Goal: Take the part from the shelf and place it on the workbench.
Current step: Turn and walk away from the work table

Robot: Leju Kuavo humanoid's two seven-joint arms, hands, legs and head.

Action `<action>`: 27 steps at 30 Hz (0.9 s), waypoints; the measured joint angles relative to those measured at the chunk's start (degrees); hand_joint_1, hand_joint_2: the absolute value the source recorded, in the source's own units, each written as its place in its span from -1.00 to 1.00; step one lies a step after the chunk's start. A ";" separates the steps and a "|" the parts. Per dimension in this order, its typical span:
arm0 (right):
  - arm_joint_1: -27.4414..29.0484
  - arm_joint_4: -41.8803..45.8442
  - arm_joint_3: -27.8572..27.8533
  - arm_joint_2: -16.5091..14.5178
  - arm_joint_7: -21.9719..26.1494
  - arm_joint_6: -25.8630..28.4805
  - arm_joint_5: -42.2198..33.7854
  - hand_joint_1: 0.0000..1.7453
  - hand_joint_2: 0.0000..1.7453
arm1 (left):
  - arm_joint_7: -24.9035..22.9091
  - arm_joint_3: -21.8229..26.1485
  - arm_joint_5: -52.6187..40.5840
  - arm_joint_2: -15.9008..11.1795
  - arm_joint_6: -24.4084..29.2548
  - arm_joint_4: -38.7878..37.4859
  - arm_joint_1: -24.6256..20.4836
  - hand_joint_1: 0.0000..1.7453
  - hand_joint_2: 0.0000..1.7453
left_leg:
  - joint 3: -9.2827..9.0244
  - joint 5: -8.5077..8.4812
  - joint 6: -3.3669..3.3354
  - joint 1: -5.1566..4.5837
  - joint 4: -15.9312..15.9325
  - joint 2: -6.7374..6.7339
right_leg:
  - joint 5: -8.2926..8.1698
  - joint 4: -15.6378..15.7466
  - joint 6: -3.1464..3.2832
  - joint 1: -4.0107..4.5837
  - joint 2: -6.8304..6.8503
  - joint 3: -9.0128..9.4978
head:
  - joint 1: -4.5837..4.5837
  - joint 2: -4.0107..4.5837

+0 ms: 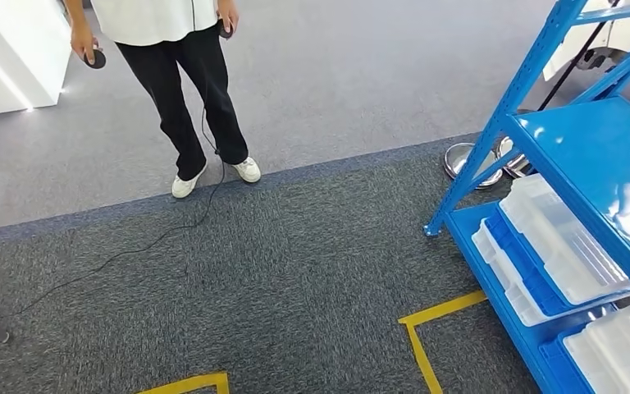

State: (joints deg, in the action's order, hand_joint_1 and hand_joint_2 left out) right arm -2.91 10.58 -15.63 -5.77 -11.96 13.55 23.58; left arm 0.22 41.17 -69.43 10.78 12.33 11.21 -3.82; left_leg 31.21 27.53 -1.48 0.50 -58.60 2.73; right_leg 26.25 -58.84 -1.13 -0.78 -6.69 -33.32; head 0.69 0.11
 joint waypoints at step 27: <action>-0.39 0.00 -0.56 -0.05 0.14 -0.04 0.09 -1.00 -1.00 | -0.02 0.31 -0.11 0.02 0.05 0.00 0.01 -1.00 -1.00 | 0.70 0.40 0.80 0.22 -1.93 0.84 | 0.31 -0.14 1.41 0.25 1.16 0.54 | 0.02 0.00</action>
State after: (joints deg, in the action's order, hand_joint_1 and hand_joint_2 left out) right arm -3.30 10.58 -16.19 -5.83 -11.81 13.51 23.67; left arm 0.21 41.47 -69.55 10.79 12.38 11.21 -3.81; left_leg 31.91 27.94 -0.69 0.72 -60.53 3.57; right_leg 26.57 -58.98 0.28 -0.53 -5.53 -32.78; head 0.72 0.11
